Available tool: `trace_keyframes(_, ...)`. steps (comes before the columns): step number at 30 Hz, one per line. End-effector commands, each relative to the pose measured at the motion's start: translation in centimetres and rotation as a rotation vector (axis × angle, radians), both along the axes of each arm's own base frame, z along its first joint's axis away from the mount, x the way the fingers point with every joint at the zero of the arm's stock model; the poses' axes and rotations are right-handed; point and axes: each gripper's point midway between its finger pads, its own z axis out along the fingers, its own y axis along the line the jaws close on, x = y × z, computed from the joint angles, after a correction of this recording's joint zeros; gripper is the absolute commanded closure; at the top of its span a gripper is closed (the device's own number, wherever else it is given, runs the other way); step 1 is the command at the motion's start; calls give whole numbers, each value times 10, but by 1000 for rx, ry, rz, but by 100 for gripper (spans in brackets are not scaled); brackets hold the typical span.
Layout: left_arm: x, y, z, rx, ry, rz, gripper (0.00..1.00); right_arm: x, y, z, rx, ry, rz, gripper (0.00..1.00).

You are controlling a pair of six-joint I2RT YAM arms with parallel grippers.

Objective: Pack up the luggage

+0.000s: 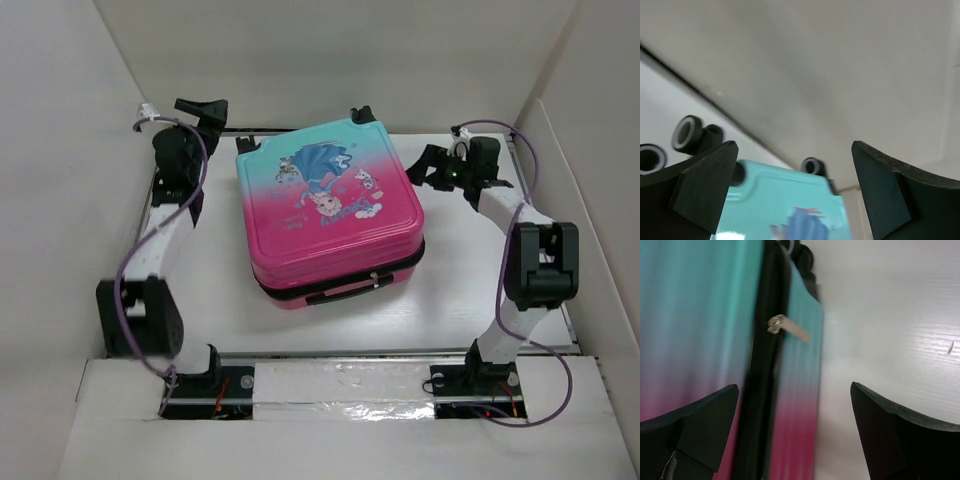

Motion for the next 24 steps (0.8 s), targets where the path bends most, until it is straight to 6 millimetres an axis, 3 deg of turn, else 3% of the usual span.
trace_keyframes(1, 34, -18, -64, 25, 206, -253, 1, -21, 11, 69, 66, -171, 78, 0)
trace_keyframes(2, 44, -12, -49, 46, 172, -279, 1, -24, 10, 72, 63, -181, 70, 0)
trace_keyframes(3, 58, -8, -75, 43, 238, -291, 1, -26, 5, 73, 57, -184, 55, 0)
trace_keyframes(4, 66, -4, -80, 42, 257, -296, 1, -33, 4, 75, 52, -193, 48, 0)
trace_keyframes(5, 73, -8, -73, 56, 236, -332, 1, -35, 0, 75, 40, -195, 26, 1)
trace_keyframes(6, 84, -4, -97, 48, 287, -346, 1, -37, -2, 75, 27, -200, 16, 1)
trace_keyframes(7, 89, -5, -101, 50, 301, -358, 1, -42, -4, 84, 16, -226, 7, 2)
trace_keyframes(8, 95, -8, -96, 64, 277, -382, 1, -47, -8, 78, 2, -221, -16, 12)
trace_keyframes(9, 100, -11, -106, 56, 283, -404, 1, -52, -10, 80, -3, -231, -31, 17)
trace_keyframes(12, 106, -22, -113, 8, 237, -481, 1, -78, -4, 87, -7, -285, -37, 21)
trace_keyframes(14, 108, -28, -113, -12, 221, -524, 1, -98, 1, 99, -9, -336, -33, 21)
trace_keyframes(15, 113, -29, -122, -29, 230, -533, 1, -111, 9, 85, -13, -317, -10, 19)
trace_keyframes(18, 118, -37, -129, -48, 224, -562, 1, -139, 18, 77, -19, -320, 25, 13)
trace_keyframes(24, 129, -49, -142, -110, 208, -583, 1, -188, 54, 76, 13, -322, 169, 1)
